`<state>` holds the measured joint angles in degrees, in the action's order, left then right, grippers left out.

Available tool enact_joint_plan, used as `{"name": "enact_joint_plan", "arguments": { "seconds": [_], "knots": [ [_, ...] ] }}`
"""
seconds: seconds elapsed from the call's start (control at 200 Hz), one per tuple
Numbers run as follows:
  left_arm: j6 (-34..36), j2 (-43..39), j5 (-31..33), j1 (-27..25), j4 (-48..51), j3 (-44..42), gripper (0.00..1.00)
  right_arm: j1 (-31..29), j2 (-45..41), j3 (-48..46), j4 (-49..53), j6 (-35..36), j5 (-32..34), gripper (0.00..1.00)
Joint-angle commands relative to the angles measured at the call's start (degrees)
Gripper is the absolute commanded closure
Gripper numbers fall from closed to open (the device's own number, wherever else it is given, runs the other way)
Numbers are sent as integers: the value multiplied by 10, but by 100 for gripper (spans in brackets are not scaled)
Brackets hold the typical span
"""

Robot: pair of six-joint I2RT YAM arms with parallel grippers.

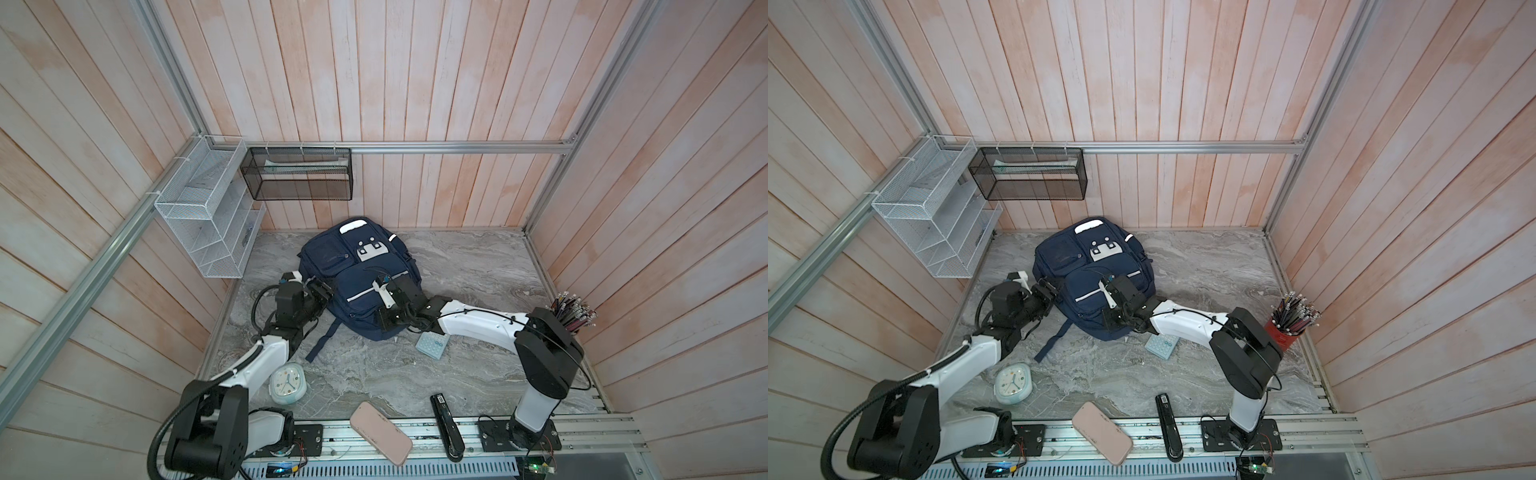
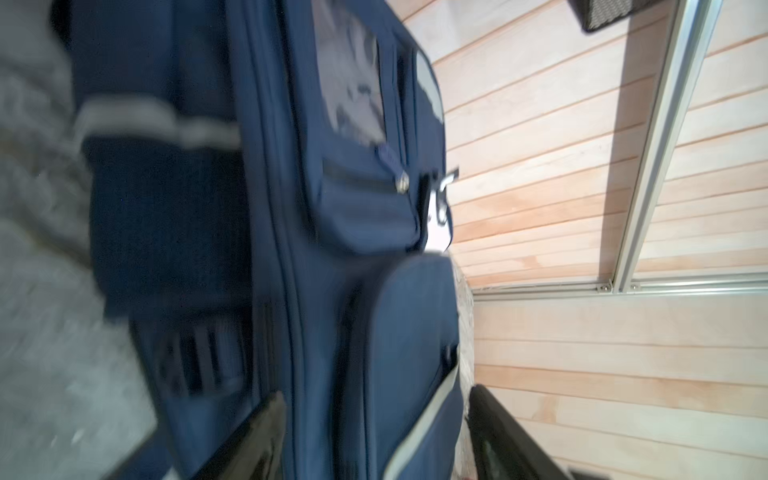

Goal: Pack the student bag
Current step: 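Pull the zipper along the bag's top with the right gripper while the left holds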

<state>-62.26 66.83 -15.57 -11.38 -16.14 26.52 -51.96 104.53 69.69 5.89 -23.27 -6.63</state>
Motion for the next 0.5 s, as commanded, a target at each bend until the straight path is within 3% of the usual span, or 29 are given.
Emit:
{"name": "enact_joint_plan", "arguments": {
  "seconds": [0.0, 0.115, 0.37, 0.445, 0.495],
  "knots": [
    [-56, -64, 22, -62, 20, -62, 28, -16, 40, 55, -60, -31, -15, 100],
    [-79, -99, 50, -94, 14, -85, 27, -37, 63, 80, -69, -33, -15, 100],
    [-43, -61, 114, -93, -2, -56, 29, -60, 44, 51, -80, -37, -16, 100],
    [-34, -28, 127, -94, -3, -40, 39, -60, 31, 30, -84, -32, -8, 100],
    [-34, 4, 112, -86, -11, -34, 59, -59, 22, 18, -87, -29, -1, 100]
  ]
}}
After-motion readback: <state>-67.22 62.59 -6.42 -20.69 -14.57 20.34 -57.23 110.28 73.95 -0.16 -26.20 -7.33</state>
